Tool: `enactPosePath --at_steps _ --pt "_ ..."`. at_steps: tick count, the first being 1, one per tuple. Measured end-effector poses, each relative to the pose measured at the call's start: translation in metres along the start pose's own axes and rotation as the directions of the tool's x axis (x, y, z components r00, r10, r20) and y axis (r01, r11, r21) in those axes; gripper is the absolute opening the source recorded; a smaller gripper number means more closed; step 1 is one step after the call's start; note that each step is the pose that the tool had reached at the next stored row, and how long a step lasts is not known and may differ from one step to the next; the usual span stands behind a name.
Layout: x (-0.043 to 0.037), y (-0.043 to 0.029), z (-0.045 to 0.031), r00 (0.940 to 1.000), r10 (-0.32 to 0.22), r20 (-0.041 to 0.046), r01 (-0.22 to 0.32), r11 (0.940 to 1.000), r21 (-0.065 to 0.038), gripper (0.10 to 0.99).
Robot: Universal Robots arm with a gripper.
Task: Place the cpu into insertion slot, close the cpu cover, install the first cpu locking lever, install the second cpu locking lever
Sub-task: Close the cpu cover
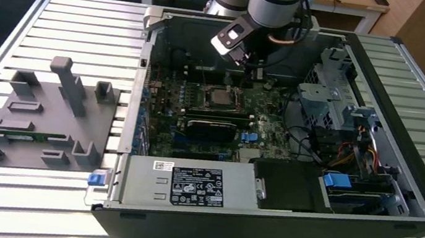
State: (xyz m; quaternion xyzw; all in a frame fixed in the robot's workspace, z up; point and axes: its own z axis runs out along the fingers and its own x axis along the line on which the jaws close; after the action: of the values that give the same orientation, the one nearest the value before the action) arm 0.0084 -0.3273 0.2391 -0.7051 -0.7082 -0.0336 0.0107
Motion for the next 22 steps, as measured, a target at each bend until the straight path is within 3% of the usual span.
enactPosePath --at_steps 10,17,22 --pt "-0.0006 -0.0029 0.0082 1.0000 0.000 0.0000 0.000 1.0000 0.003 0.106" --pt "-0.0006 -0.0181 0.0106 1.0000 0.000 0.0000 0.000 1.0000 0.003 0.106" --pt "-0.0012 -0.0199 0.0186 1.0000 0.001 0.0000 -0.001 0.9999 0.013 0.106"
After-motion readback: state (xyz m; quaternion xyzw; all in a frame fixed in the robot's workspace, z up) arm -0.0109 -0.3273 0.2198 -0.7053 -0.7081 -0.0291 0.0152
